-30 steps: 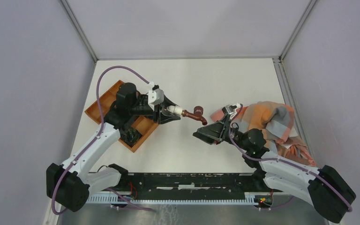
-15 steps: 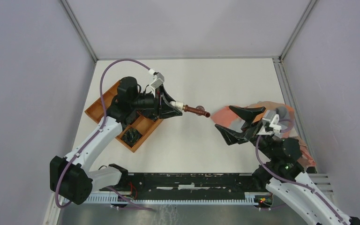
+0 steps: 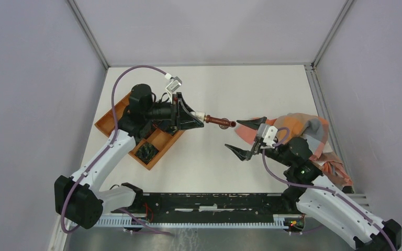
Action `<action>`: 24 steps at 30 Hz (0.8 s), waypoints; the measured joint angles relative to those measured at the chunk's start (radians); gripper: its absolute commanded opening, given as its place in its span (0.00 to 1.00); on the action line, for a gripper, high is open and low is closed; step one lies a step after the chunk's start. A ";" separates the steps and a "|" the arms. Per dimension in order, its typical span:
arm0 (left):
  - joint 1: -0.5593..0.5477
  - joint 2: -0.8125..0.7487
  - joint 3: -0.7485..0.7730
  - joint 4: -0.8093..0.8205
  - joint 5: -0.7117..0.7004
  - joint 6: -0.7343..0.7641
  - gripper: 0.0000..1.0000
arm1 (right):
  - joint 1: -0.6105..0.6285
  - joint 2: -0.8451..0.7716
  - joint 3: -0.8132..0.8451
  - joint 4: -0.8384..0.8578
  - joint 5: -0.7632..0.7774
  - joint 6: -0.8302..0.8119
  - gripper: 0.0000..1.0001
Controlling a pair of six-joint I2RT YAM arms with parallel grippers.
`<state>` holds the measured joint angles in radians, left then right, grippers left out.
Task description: Install the water faucets
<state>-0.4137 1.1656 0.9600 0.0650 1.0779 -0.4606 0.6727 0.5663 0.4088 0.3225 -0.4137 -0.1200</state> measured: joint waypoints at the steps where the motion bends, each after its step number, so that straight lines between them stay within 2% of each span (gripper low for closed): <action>1: 0.000 -0.002 0.000 0.000 0.000 -0.003 0.02 | 0.000 0.020 0.008 0.010 -0.012 0.000 0.98; 9: 0.000 -0.011 0.000 0.012 0.027 -0.023 0.02 | 0.000 0.151 0.031 0.151 -0.055 0.016 0.97; 16: 0.000 -0.023 0.000 0.019 0.032 -0.030 0.02 | 0.000 0.257 0.053 0.258 -0.108 0.072 0.79; 21: 0.000 -0.029 -0.001 0.021 0.032 -0.030 0.02 | 0.000 0.272 0.057 0.304 -0.142 0.136 0.65; 24: 0.000 -0.029 -0.008 0.023 0.032 -0.030 0.02 | 0.000 0.271 0.056 0.346 -0.146 0.181 0.64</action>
<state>-0.4137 1.1370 0.9516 0.0879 1.1103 -0.4904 0.6727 0.8371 0.4652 0.6689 -0.5594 0.0608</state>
